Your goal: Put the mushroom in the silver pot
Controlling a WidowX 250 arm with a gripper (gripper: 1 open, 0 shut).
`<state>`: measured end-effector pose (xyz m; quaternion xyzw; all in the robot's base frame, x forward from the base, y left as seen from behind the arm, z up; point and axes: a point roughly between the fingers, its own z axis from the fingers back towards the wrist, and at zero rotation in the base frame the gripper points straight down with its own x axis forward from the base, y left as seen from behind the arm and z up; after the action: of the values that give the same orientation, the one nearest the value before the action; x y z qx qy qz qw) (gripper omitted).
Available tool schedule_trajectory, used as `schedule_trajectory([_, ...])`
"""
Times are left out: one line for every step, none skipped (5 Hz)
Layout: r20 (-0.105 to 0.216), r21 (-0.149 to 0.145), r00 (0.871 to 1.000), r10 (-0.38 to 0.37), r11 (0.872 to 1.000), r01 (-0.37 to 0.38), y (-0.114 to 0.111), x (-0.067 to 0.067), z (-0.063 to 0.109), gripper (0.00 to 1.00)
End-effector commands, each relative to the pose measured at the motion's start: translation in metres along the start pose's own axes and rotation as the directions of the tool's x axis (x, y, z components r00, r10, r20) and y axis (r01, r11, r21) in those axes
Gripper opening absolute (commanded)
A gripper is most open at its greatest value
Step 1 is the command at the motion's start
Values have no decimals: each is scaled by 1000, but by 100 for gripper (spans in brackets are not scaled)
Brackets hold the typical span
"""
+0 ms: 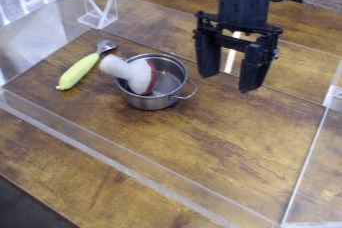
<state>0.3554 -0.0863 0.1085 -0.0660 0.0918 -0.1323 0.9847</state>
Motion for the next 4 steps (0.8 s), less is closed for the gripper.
schedule_trajectory([73, 14, 997, 31, 999, -32, -4, 3, 21, 100])
schedule_trajectory([50, 4, 996, 76, 997, -76, -2, 4, 14, 100])
schedule_trajectory([50, -2, 990, 128, 992, -128, 2, 3, 16, 100])
schedule_trajectory([54, -7, 991, 124, 992, -124, -9, 10, 15, 100])
